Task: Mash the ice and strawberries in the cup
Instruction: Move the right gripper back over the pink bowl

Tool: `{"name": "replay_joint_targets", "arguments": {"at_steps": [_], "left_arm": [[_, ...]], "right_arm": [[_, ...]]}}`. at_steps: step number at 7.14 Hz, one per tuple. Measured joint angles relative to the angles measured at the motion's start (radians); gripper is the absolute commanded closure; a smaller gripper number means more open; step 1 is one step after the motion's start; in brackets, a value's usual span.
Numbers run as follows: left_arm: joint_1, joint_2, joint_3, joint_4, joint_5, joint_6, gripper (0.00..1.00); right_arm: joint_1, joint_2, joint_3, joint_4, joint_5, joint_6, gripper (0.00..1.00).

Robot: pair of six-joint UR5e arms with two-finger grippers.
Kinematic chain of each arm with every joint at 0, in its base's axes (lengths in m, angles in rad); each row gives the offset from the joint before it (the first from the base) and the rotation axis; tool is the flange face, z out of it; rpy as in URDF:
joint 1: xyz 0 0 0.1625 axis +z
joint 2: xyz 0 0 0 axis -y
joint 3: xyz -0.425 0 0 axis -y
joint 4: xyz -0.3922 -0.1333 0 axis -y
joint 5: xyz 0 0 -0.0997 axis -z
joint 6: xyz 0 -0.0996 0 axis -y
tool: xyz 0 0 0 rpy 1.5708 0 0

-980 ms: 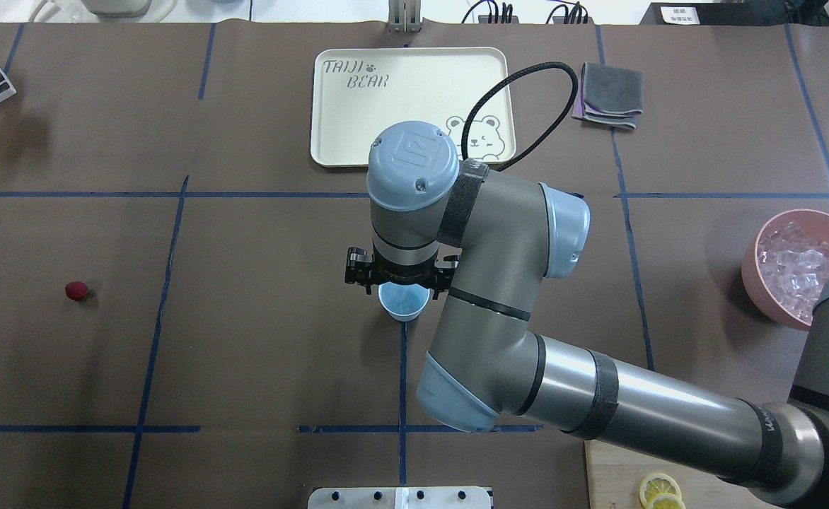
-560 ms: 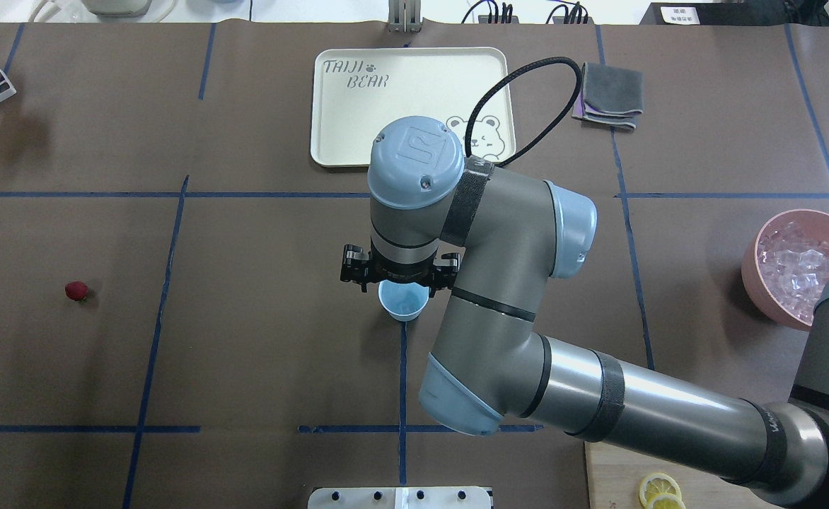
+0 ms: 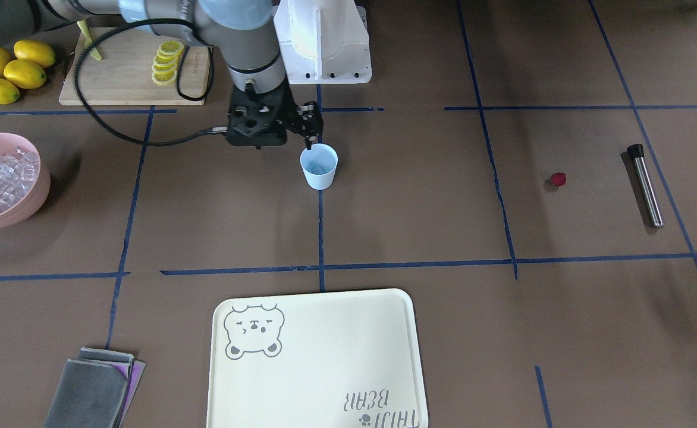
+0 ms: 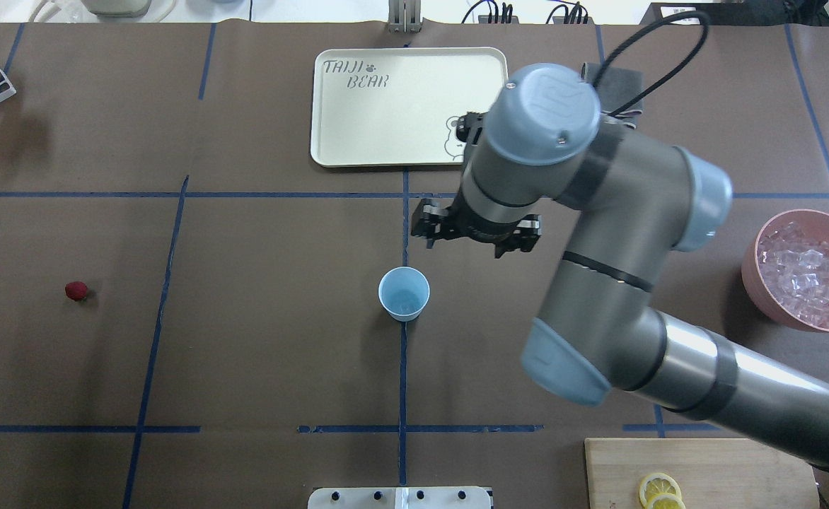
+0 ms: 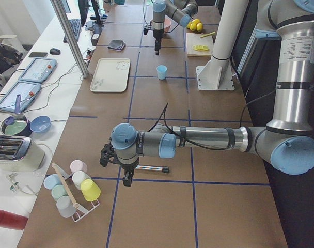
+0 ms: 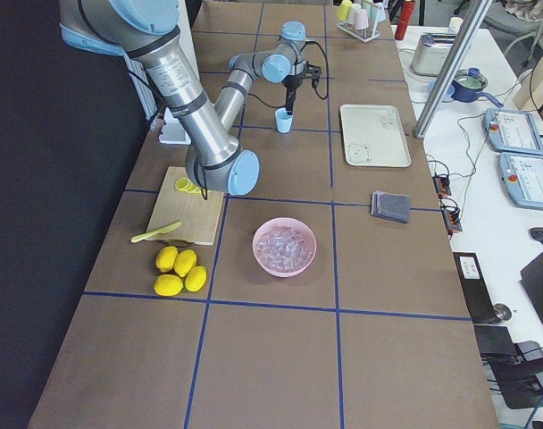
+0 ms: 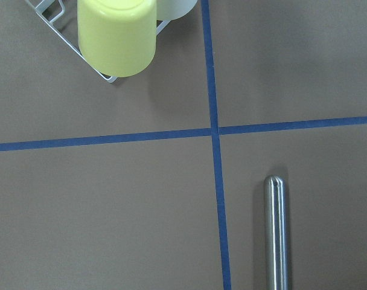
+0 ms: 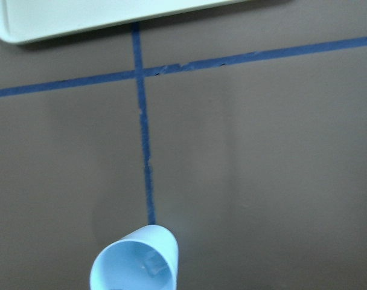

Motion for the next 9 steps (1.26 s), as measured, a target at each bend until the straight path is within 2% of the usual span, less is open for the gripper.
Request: {"name": "replay_joint_targets", "arguments": {"at_steps": [2,4,5,6,7,9], "left_arm": [[0.0,0.0,-0.003,-0.001,0.0,0.0,0.0],[0.0,0.002,-0.003,-0.002,0.0,0.0,0.0],[0.0,0.003,-0.005,-0.003,0.0,0.001,0.0],[0.0,0.004,-0.008,-0.002,0.0,0.0,0.0],[0.0,0.004,-0.01,-0.002,0.0,0.0,0.0],[-0.001,0.004,-0.012,-0.003,0.0,0.0,0.0]], "right_arm": [[0.076,-0.204,0.212,0.001,0.008,-0.103,0.01],[0.156,-0.404,0.342,0.01,0.016,-0.278,0.01],[0.208,-0.497,0.371,0.027,0.029,-0.367,0.01],[0.261,-0.6,0.378,0.095,0.057,-0.436,0.01],[0.32,-0.701,0.358,0.209,0.109,-0.479,0.01],[0.408,-0.817,0.27,0.387,0.19,-0.543,0.01]]}}
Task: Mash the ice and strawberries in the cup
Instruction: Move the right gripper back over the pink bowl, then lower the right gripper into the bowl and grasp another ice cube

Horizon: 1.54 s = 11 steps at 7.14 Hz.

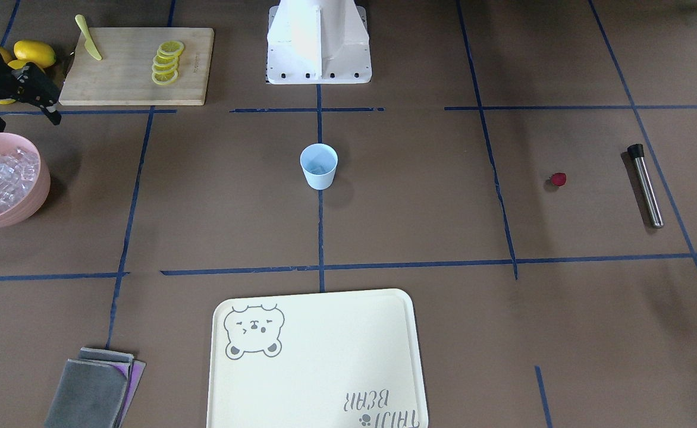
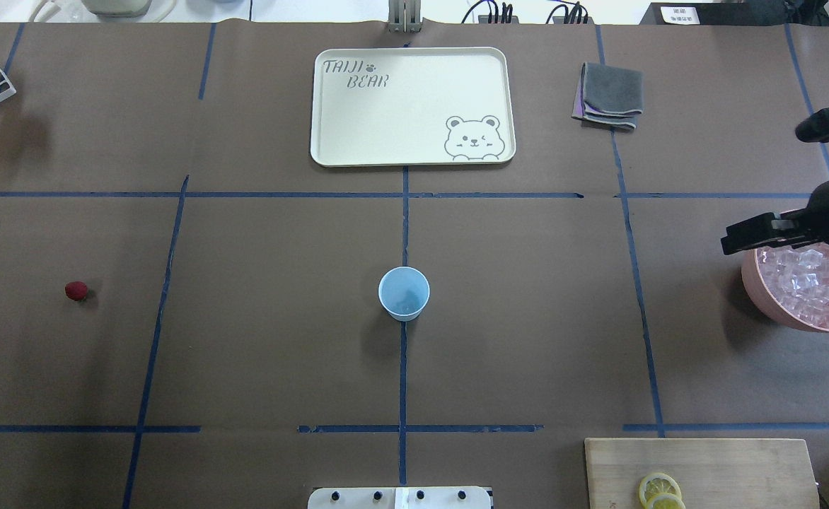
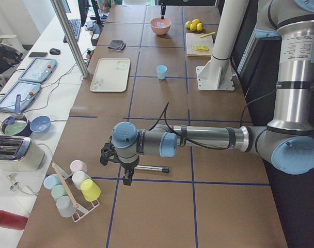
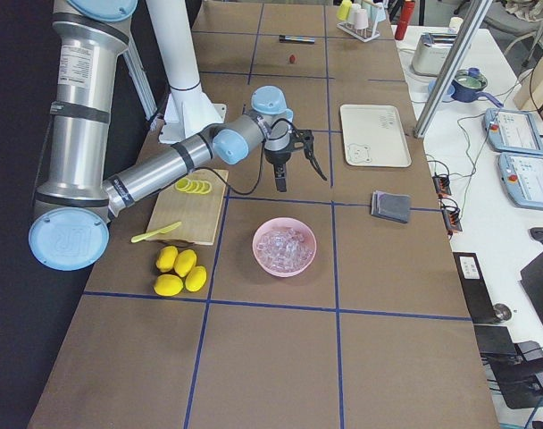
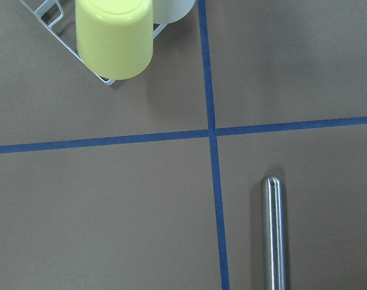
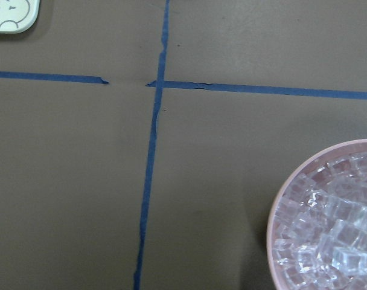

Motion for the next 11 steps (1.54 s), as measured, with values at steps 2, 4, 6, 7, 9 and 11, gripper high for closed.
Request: {"name": "replay_joint_targets", "arguments": {"at_steps": [2,4,6,7,9,11], "left_arm": [[0.0,0.004,-0.01,0.001,0.0,-0.001,0.0],[0.0,0.009,-0.024,0.0,0.0,-0.024,0.0],[-0.001,0.01,-0.033,0.0,0.0,-0.035,0.0],[-0.001,0.011,-0.034,0.0,0.0,-0.036,0.0],[-0.002,0.011,-0.035,0.0,0.0,-0.036,0.0],[-0.002,0.011,-0.035,0.0,0.0,-0.036,0.0]], "right_arm": [[0.036,-0.057,-0.072,0.06,0.015,-0.096,0.01],[0.04,-0.065,-0.143,0.07,0.017,-0.115,0.02],[0.039,-0.061,-0.202,0.075,0.019,-0.117,0.18],[0.038,-0.06,-0.217,0.076,0.021,-0.119,0.19],[0.035,-0.038,-0.253,0.075,0.022,-0.125,0.22],[0.026,-0.016,-0.295,0.076,0.022,-0.126,0.22]]}}
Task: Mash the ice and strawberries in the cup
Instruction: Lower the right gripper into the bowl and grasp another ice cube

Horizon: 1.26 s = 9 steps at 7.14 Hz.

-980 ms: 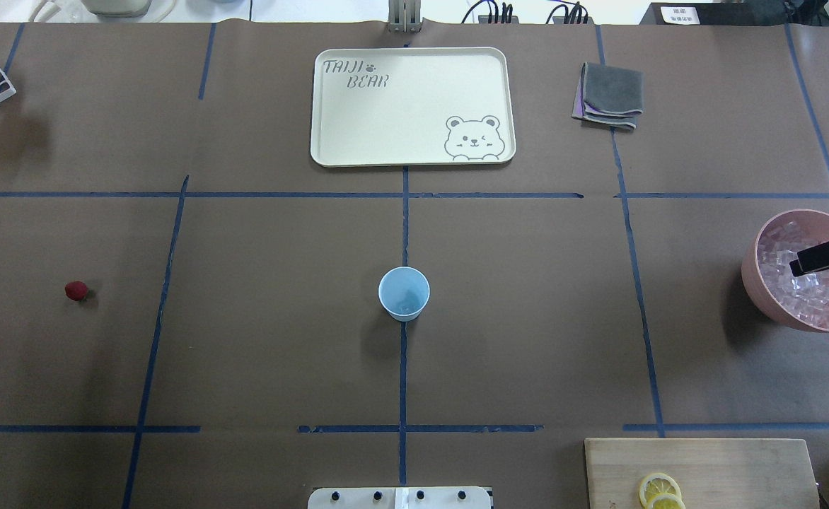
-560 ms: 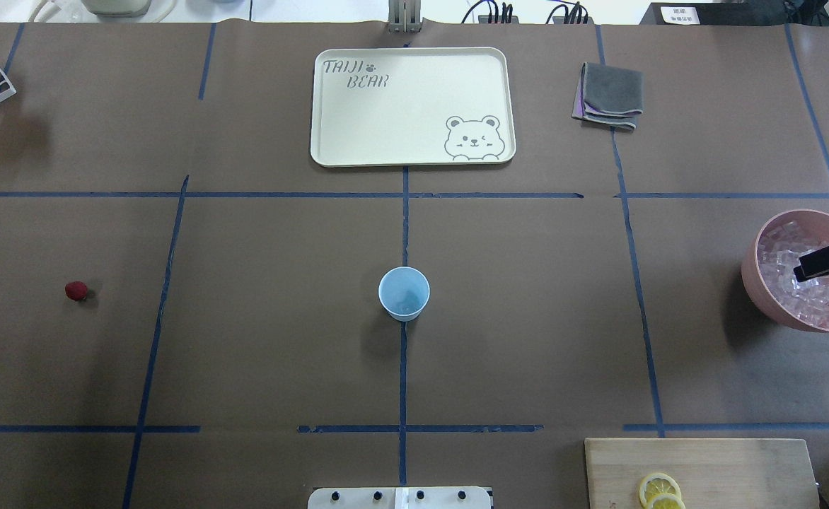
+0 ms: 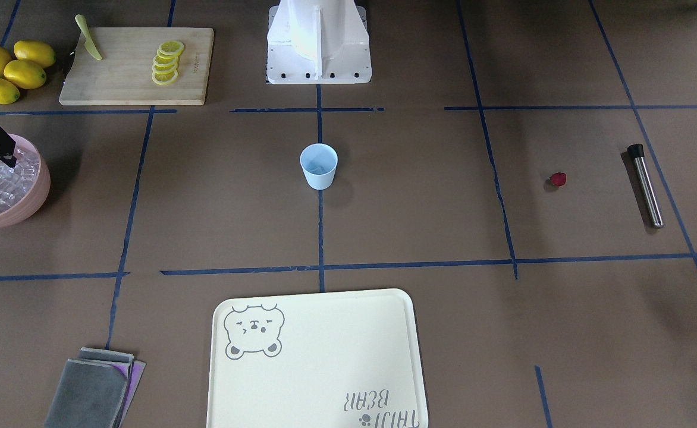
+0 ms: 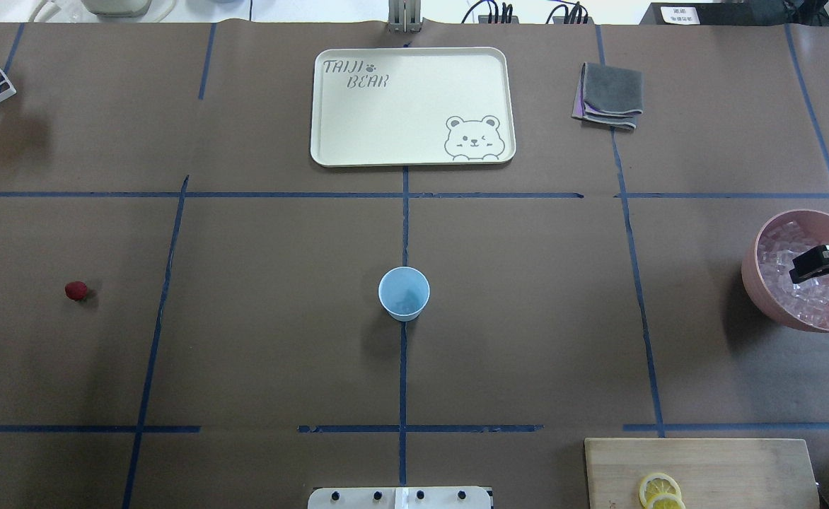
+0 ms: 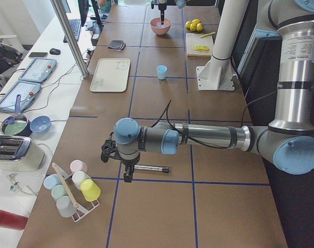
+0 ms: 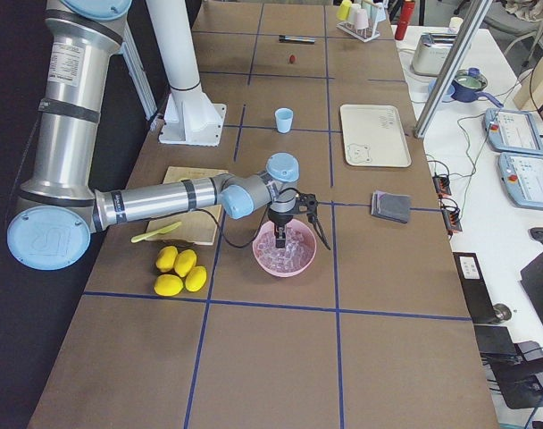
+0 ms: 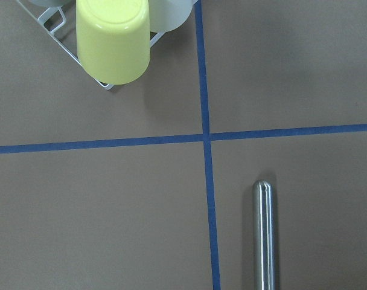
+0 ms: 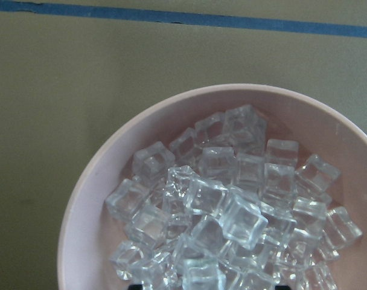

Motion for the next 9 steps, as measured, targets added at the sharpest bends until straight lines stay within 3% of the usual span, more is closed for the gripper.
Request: {"name": "replay_joint_targets", "arguments": {"at_steps": [9], "left_arm": [[-0.001,-0.002,-0.006,0.001,0.0,0.0,0.0]], "right_arm": [[-0.034,0.025,-0.04,0.0,0.004,0.004,0.3]]}}
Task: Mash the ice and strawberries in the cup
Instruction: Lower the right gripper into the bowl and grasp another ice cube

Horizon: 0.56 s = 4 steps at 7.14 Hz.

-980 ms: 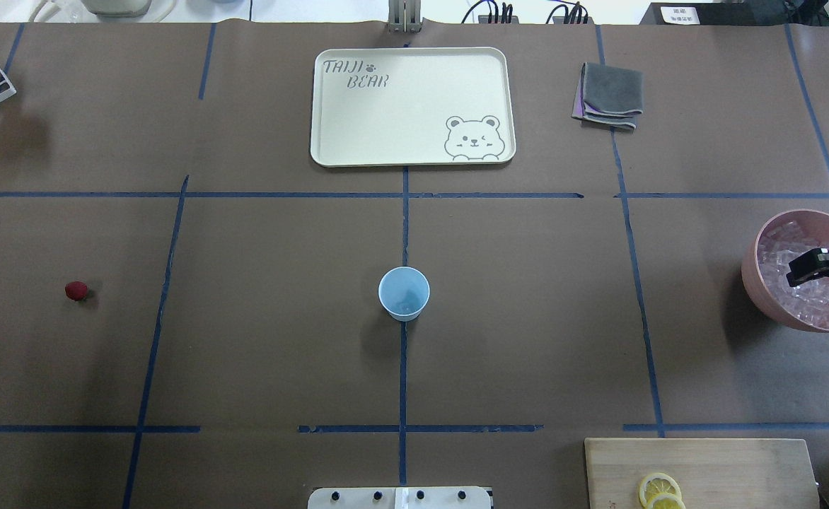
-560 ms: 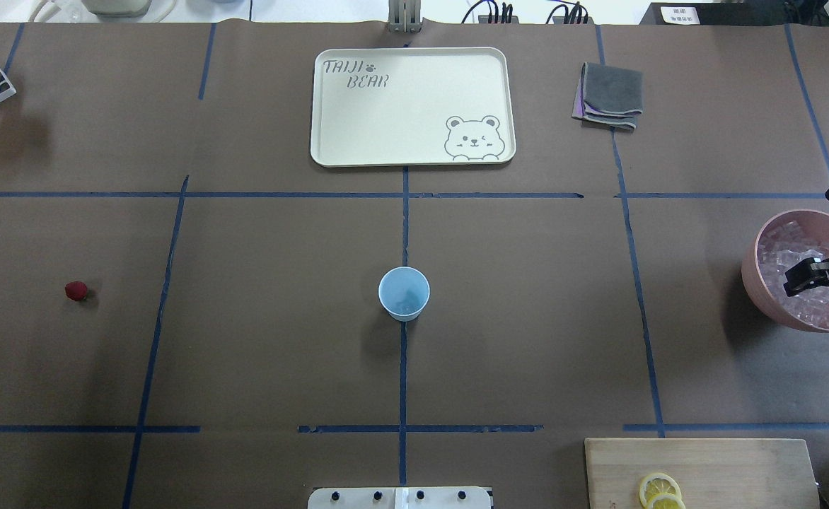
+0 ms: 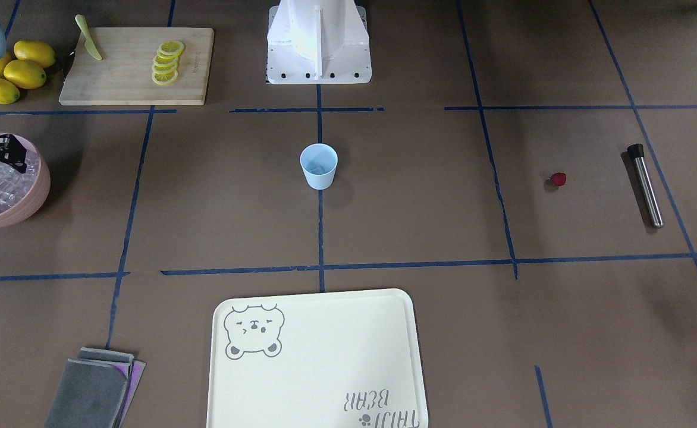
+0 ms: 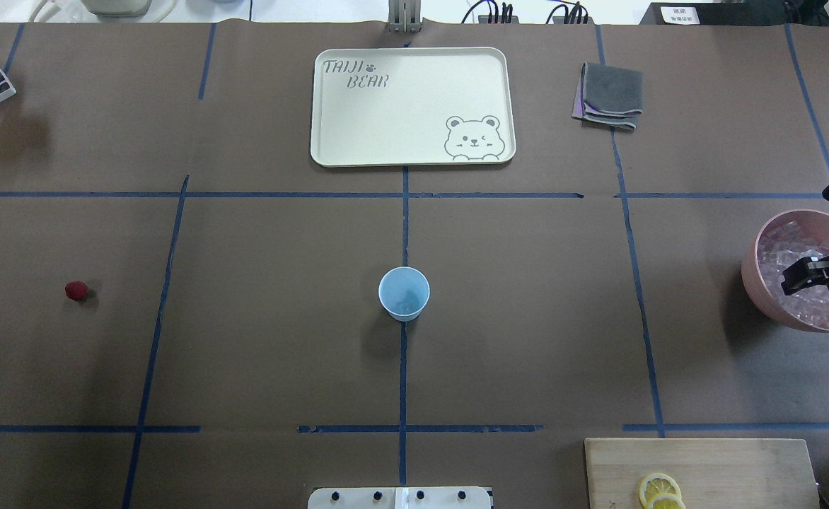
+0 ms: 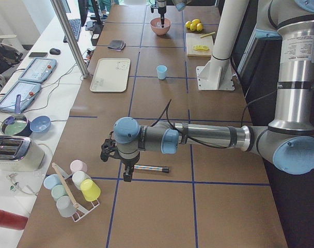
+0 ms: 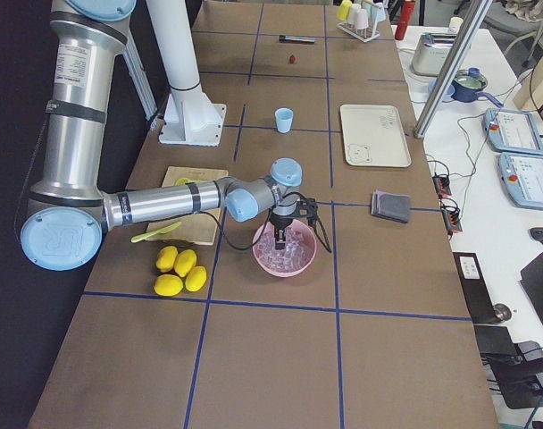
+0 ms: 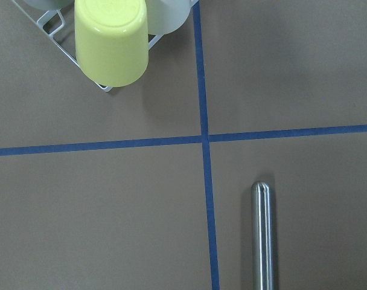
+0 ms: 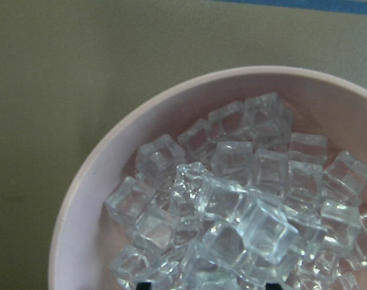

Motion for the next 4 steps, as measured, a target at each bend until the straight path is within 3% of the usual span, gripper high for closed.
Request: {"name": "replay_joint_targets", "arguments": {"at_steps": [4], "left_arm": [[0.0,-0.001,-0.006,0.001,0.0,-0.001,0.0]], "right_arm": [[0.001,-0.006,-0.004,0.0,-0.001,-0.004,0.3]]}}
